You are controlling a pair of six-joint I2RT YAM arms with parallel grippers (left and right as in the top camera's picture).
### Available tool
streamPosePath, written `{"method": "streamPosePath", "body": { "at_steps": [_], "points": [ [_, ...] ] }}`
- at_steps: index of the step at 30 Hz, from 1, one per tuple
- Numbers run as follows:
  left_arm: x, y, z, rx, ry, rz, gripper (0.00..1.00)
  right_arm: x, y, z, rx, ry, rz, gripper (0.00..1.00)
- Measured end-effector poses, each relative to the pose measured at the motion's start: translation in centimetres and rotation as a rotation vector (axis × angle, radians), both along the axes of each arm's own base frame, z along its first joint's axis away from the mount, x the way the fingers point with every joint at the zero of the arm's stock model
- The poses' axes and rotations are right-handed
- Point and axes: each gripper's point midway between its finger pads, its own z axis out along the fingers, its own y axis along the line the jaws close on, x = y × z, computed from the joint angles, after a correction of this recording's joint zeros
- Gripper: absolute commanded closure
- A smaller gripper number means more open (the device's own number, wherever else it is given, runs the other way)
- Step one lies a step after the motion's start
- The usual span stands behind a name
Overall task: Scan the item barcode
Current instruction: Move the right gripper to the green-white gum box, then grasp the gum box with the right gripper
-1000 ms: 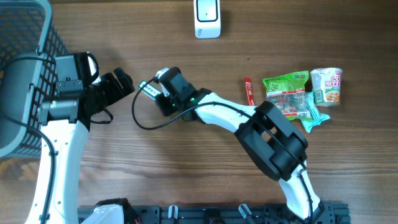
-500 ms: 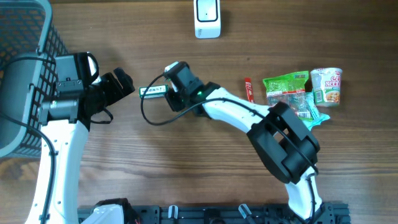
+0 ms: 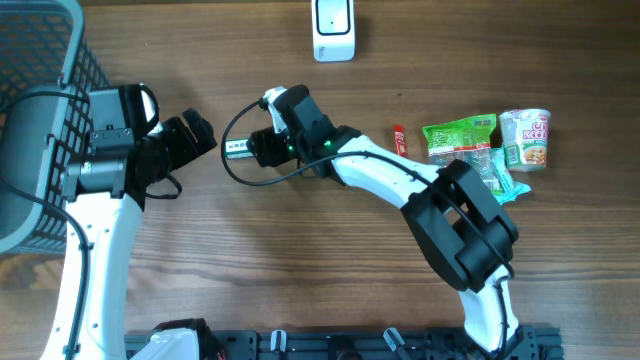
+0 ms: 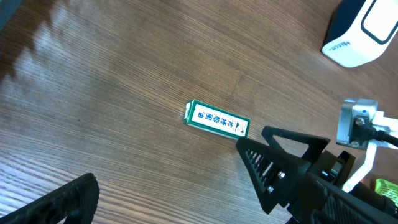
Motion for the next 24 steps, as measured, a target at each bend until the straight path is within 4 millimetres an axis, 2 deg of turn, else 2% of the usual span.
{"method": "streamPosePath", "body": {
  "at_steps": [6,10,12,14,19,24],
  "points": [
    [0.0,0.0,0.0,0.000,0.001,0.000,0.00,3.0,2.2,1.7,0.037,-0.035,0.015,0.29],
    [0.0,0.0,0.0,0.000,0.000,0.000,0.00,3.8,2.9,2.3,0.057,-0.068,0.029,0.29],
    [0.0,0.0,0.0,0.000,0.001,0.000,0.00,3.8,3.0,1.7,0.050,-0.070,0.042,0.28],
    [0.0,0.0,0.0,0.000,0.000,0.000,0.00,3.5,3.2,0.4,0.034,-0.062,0.074,0.28],
    [0.0,0.0,0.0,0.000,0.001,0.000,0.00,1.4,2.8,-3.1,-0.019,0.023,0.153,0.34],
    [0.0,0.0,0.0,0.000,0.000,0.000,0.00,0.1,1.0,-4.2,-0.074,0.106,0.199,0.49]
  ]
}}
